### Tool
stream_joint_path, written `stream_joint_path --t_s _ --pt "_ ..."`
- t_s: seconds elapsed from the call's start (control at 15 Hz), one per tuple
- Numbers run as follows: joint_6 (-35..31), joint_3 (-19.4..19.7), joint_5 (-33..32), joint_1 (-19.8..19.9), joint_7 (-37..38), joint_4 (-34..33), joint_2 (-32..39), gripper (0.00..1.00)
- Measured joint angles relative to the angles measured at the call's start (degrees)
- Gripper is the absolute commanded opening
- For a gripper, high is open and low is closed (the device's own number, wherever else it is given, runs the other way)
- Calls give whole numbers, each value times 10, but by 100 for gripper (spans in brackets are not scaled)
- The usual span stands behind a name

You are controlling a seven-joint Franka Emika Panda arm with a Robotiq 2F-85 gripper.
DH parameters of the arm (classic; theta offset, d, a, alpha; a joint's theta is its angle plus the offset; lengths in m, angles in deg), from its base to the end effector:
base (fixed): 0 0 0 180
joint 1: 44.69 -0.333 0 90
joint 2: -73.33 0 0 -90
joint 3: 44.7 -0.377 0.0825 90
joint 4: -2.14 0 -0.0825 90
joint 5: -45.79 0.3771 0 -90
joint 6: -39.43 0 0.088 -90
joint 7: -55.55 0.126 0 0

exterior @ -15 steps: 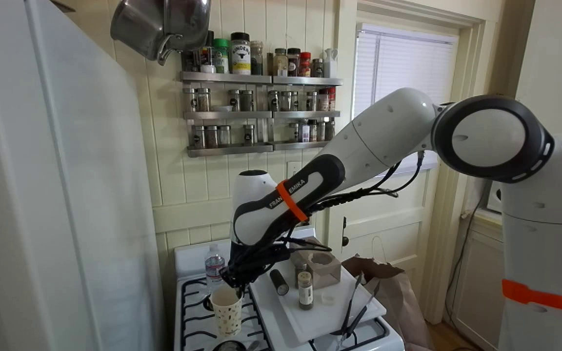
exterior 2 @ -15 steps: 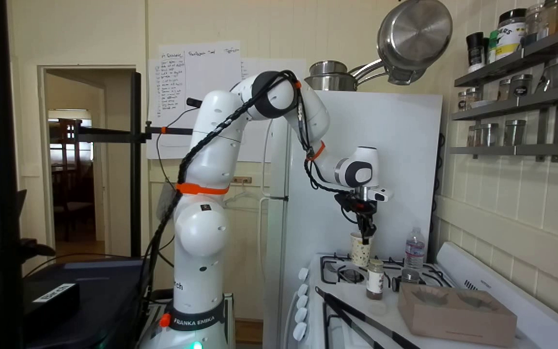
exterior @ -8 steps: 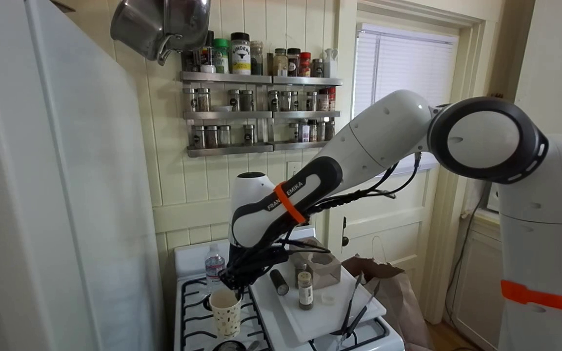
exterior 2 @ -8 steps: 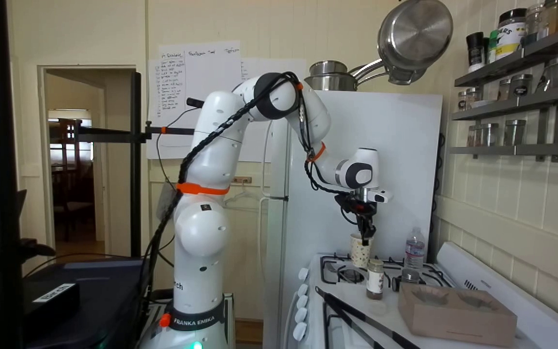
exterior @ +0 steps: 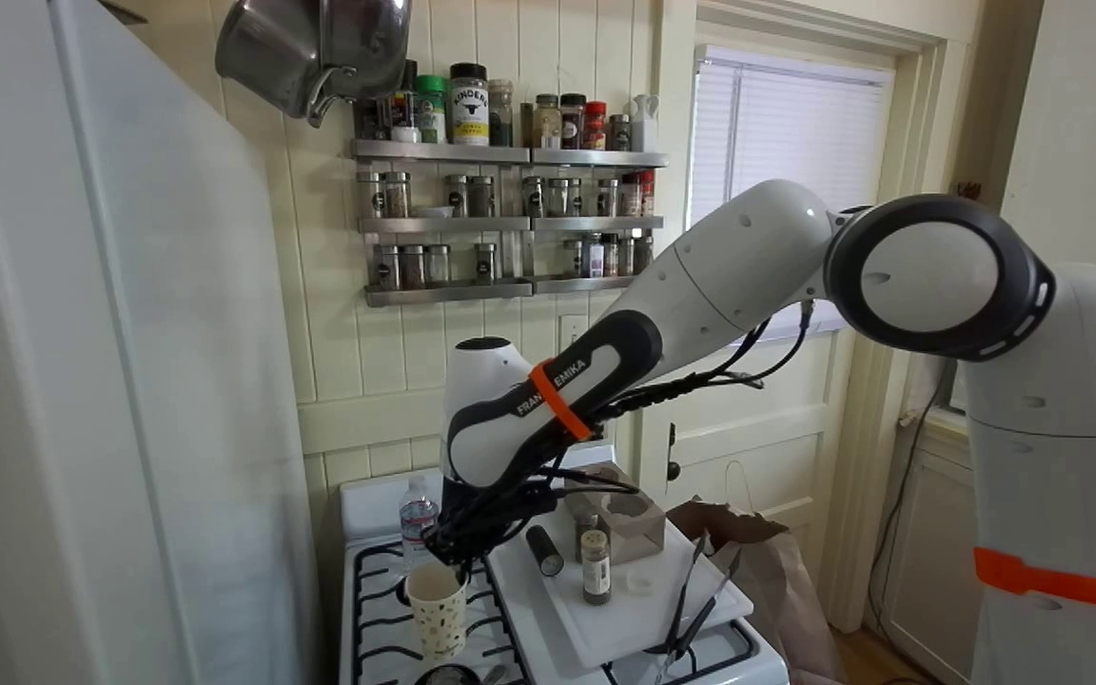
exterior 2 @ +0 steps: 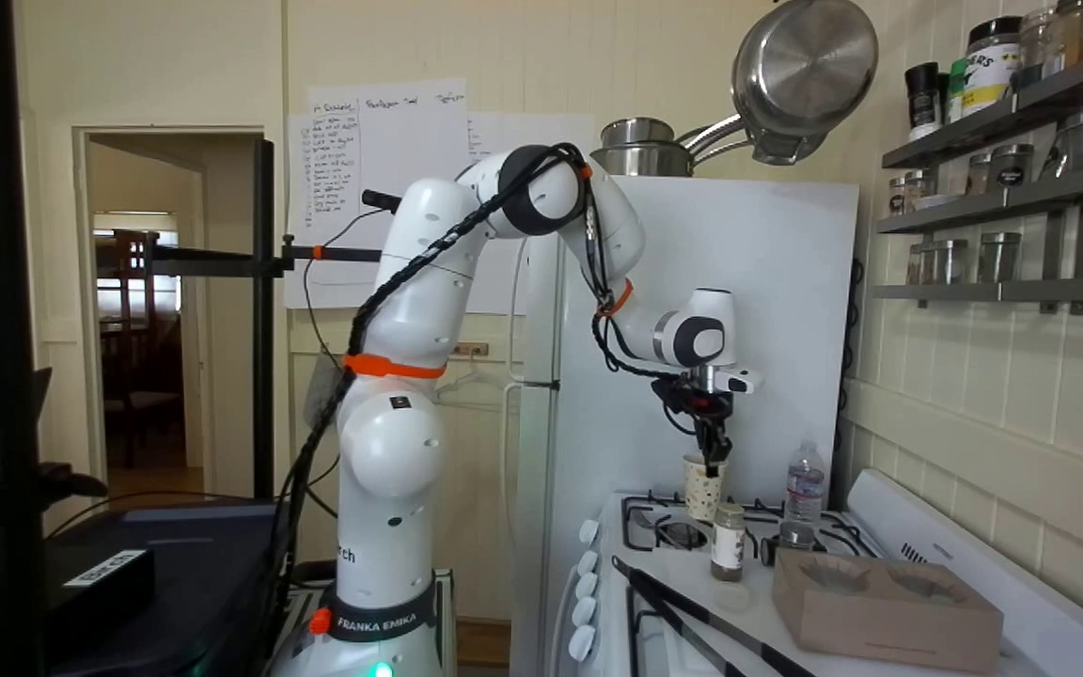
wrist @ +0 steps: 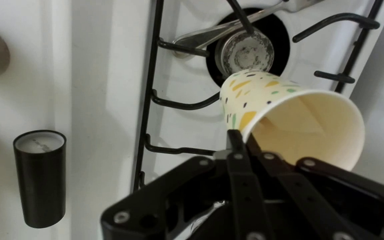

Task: Move the cup to the left side of the stove

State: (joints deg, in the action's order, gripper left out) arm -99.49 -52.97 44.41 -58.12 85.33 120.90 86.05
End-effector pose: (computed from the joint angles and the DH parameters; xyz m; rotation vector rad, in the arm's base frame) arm 0.5628 0.2196 0.3824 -3.0599 0.1984 -0.1735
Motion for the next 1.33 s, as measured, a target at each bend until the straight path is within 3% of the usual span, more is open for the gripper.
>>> stream_joint_path --t_s 0.07,0.27,0.8,0.87,1.0,1.07,1.33 --pt "0 1 -3 -1 4 -3 3 29" --pt "10 5 -6 -4 10 -9 8 37" --pt "38 6 -6 -11 18 -20 11 97" --pt "38 6 -6 -11 19 -20 10 100" --pt "40 6 -6 -12 21 -21 9 87" --pt "41 6 -6 -13 22 -22 9 100" --pt "42 4 -2 -13 21 -25 7 100"
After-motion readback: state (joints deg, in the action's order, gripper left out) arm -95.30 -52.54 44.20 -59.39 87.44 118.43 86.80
